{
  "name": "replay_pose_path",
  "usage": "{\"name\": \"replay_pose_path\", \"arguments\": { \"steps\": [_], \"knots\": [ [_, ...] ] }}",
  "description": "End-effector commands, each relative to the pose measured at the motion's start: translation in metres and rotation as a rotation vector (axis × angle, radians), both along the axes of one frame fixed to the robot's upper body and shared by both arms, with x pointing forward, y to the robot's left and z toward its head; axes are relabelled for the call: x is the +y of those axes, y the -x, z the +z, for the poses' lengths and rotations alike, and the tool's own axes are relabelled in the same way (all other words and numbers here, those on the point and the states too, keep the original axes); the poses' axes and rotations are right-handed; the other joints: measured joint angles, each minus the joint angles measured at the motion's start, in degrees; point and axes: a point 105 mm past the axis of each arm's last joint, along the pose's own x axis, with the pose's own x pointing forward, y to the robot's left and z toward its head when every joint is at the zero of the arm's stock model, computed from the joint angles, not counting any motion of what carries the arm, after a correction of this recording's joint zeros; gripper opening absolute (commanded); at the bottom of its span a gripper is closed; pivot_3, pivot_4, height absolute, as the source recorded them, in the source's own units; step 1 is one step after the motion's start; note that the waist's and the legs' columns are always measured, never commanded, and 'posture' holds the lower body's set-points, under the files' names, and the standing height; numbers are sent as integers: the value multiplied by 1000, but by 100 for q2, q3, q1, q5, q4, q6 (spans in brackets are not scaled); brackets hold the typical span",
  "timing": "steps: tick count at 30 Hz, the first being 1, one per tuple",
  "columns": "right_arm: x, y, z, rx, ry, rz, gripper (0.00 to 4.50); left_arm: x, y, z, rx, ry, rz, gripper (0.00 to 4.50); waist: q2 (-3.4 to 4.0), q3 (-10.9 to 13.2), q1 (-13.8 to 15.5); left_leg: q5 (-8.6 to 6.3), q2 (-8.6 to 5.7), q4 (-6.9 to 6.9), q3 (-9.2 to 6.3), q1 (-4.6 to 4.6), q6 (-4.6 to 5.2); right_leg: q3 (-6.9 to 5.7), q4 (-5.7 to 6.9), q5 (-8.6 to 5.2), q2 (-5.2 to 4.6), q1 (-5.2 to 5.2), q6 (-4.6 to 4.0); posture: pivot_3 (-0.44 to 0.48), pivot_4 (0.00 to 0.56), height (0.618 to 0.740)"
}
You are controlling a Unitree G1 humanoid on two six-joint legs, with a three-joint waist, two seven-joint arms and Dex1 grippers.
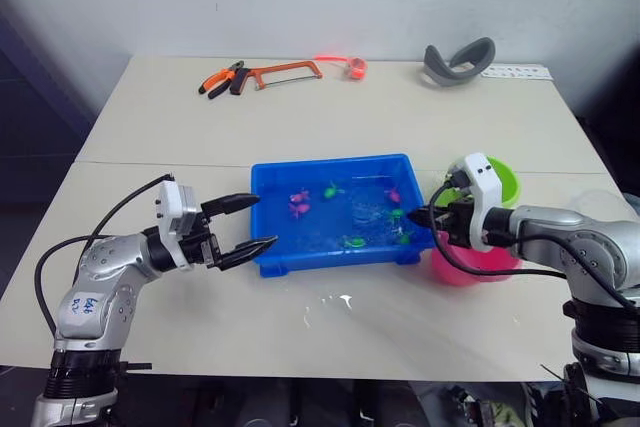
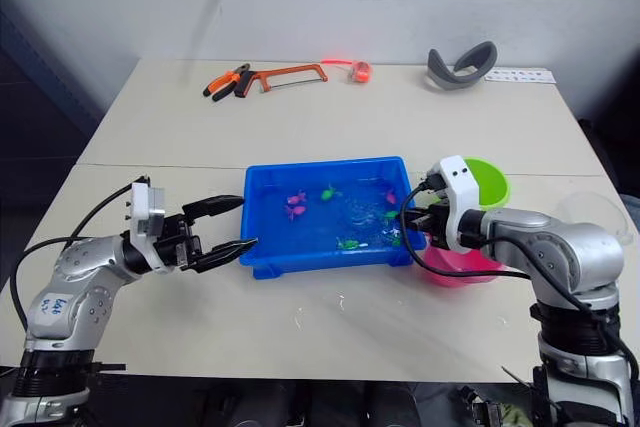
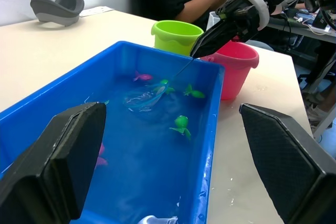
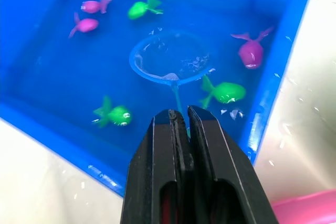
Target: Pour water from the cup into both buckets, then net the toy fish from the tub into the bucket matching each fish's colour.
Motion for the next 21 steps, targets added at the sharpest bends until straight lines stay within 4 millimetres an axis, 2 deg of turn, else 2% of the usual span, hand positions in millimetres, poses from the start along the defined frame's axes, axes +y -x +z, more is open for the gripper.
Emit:
{"name": "replay_pose_path", "arguments": {
  "steps": [1,13,21],
  "knots": [
    [-7,-5,12,-28,17,-62,0,-5,4,8,-44,-22,-47,4422,0,0,3,0,0,0,0,0,0,-1,0,0,0,0,0,0,150,740],
    [-7,-7,16,-7,58,-146,0,-22,2,19,-79,-59,-125,4422,1,0,-22,0,-1,-4,1,-9,0,-1,-1,0,3,-10,0,0,150,740],
    [-9,-4,24,-100,122,-170,0,-23,2,19,-86,-61,-132,4422,1,0,-52,14,-5,3,18,-70,0,4,33,0,9,-84,1,0,150,740]
  ]
}}
